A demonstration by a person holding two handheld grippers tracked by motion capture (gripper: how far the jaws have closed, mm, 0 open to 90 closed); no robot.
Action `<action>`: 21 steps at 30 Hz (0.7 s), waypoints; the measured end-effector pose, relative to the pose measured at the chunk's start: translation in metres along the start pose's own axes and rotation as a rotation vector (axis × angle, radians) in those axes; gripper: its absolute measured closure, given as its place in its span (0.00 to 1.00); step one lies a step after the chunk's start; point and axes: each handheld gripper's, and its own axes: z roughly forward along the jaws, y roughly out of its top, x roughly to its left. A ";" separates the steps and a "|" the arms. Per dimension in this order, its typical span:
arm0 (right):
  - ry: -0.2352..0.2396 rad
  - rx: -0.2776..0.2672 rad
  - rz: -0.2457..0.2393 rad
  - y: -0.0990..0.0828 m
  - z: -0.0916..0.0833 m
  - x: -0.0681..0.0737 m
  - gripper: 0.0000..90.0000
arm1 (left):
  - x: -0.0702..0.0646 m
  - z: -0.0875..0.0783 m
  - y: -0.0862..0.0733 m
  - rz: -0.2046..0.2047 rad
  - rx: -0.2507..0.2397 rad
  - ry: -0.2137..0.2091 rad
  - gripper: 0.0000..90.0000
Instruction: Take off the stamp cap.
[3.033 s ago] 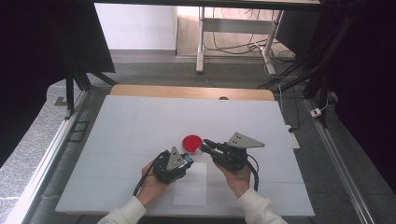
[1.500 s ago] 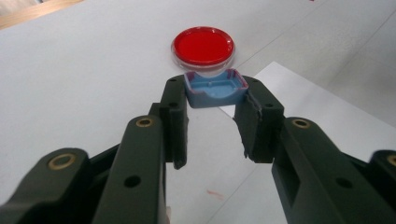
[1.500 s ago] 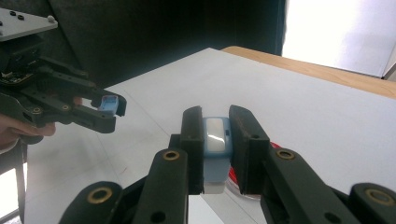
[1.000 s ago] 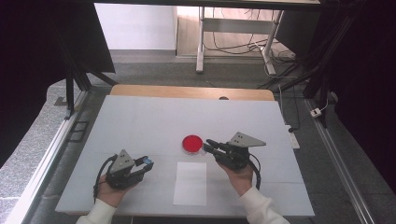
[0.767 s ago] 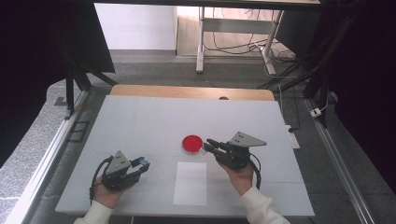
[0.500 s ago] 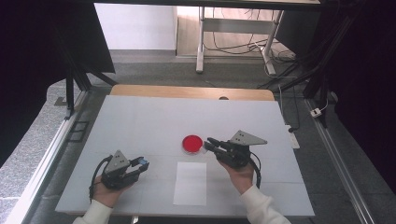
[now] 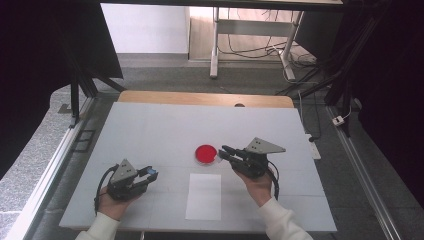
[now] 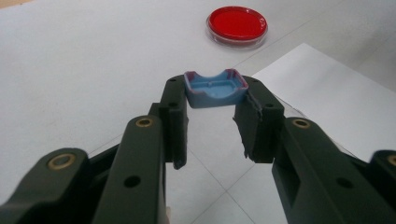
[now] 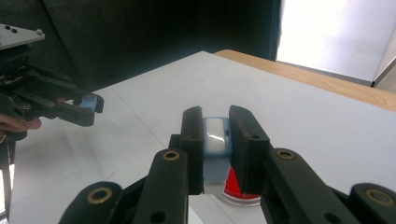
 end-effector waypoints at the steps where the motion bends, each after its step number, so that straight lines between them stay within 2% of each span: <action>1: 0.002 -0.002 -0.003 0.001 0.001 0.000 0.84 | 0.000 0.000 0.000 0.001 0.000 0.000 0.72; 21: 0.016 0.012 -0.007 0.004 0.015 -0.003 0.84 | -0.001 0.000 -0.001 0.001 0.010 0.005 0.72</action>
